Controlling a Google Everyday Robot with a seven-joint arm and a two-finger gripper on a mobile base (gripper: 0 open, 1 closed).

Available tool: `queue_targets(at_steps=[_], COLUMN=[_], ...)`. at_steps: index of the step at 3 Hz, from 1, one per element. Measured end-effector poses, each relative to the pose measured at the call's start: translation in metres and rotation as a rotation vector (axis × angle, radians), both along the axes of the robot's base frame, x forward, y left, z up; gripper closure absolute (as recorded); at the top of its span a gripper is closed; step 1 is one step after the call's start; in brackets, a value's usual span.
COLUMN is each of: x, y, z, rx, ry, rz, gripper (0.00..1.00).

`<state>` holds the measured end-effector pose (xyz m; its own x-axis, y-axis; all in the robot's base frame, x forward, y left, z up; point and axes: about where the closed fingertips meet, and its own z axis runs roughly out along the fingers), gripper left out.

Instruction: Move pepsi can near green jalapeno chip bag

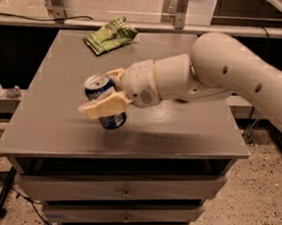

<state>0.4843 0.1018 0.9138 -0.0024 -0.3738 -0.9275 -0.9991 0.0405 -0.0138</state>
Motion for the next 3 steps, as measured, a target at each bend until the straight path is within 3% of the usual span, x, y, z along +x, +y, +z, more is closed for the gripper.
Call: queue_targets(at_steps=[1,2,3], x=[0.049,0.072,0.07], y=[-0.026,-0.044,-0.043], z=[0.047,0.088,0.087], rx=[-0.026,0.007,0.021], ry=[0.012,-0.002,-0.009], rz=[-0.084,-0.161,-0.16], gripper=[1.0,1.0,1.0])
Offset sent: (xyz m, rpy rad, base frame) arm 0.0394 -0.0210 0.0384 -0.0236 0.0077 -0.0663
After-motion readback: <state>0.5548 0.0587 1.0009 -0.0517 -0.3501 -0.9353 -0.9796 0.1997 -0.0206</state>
